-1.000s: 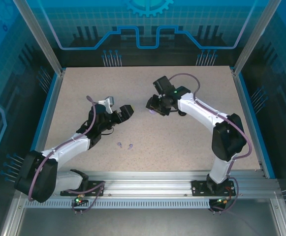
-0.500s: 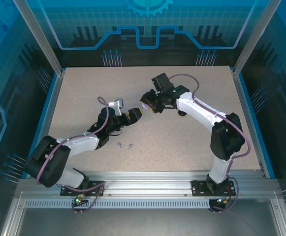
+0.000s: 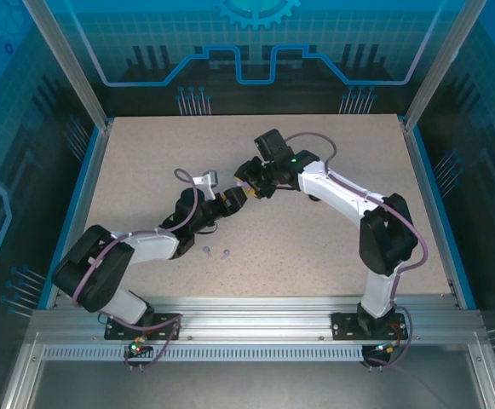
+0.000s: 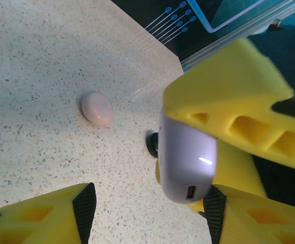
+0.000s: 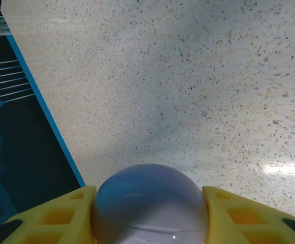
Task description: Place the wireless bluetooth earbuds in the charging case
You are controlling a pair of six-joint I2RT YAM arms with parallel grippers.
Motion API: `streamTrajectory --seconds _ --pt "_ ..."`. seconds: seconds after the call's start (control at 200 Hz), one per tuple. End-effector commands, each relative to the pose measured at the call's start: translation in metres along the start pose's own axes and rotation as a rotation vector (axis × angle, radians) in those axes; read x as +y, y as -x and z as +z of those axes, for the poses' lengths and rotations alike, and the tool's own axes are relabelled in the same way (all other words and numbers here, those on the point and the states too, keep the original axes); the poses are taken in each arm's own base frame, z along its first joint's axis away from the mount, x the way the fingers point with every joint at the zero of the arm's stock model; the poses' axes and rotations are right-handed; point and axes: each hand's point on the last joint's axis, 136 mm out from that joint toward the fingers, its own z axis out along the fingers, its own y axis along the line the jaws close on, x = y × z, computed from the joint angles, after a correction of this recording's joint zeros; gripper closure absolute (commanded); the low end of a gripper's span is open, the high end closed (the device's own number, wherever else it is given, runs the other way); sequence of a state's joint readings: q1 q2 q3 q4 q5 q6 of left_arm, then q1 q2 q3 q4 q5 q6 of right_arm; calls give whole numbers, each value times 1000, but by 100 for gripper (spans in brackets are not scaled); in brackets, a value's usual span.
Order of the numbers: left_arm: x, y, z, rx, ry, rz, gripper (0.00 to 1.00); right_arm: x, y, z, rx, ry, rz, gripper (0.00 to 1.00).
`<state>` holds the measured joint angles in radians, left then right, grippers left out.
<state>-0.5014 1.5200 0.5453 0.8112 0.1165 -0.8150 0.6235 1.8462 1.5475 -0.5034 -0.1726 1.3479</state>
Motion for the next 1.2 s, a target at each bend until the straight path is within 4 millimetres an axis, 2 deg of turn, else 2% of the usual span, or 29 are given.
streamTrajectory --seconds 0.0,0.73,1.196 --pt "-14 13 6 -61 -40 5 40 12 -7 2 30 29 6 63" --pt "-14 30 14 -156 -25 1 55 6 -7 7 66 20 2 63" --pt "-10 31 16 -168 -12 -10 86 2 -3 6 66 21 11 63"
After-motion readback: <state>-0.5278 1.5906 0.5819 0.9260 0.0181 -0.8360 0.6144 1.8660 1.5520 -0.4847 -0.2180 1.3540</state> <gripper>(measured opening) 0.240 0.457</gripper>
